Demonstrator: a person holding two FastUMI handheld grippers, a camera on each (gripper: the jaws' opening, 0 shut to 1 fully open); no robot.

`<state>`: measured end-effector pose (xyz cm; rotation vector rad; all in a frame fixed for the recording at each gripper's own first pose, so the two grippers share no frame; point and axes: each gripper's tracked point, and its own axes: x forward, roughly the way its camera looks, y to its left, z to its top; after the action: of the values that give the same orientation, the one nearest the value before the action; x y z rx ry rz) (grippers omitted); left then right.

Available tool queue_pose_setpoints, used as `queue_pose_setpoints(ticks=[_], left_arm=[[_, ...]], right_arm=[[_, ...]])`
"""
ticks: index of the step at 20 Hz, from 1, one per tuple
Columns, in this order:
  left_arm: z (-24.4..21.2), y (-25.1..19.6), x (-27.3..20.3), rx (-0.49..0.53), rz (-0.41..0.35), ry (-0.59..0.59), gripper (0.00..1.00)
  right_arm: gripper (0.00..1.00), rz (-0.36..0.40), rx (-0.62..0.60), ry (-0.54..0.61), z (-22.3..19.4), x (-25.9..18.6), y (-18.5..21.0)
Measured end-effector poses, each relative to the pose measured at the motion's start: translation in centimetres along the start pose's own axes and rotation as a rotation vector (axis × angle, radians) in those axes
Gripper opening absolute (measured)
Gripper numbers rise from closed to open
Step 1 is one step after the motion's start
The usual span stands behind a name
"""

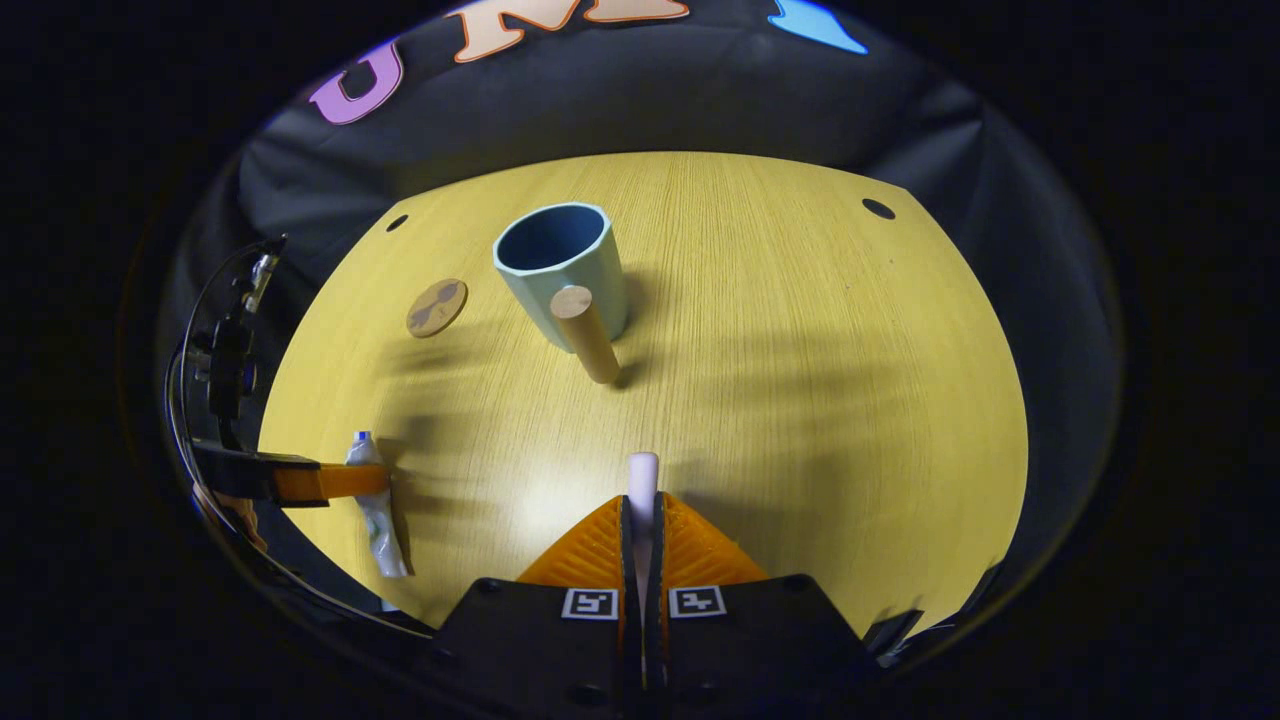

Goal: Put the toothbrush and toothpaste on the desktop into the cup, then pick up the cup and place it on the coaster on the desktop.

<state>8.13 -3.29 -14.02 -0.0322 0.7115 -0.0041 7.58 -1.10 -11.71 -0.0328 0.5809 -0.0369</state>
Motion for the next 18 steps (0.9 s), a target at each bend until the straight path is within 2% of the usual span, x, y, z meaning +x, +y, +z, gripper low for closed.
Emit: queue_pose_setpoints(ticks=[5, 13, 18], left_arm=[[2.4, -1.0, -1.8, -0.032, -0.044, -0.159, 0.00], [5.9, -4.2, -4.7, 0.011, -0.139, -0.376, 0.00], [9.0, -6.3, -7.9, 0.026, -0.203, -0.533, 0.00]], right_arm=[[0.04, 0.012, 0.028, -0.100, 2.4, -1.0, -0.4], [0.04, 0.038, 0.023, -0.395, 9.0, -5.3, -0.3], [0.04, 0.128, 0.010, -0.600, 14.1, -9.2, 2.0]])
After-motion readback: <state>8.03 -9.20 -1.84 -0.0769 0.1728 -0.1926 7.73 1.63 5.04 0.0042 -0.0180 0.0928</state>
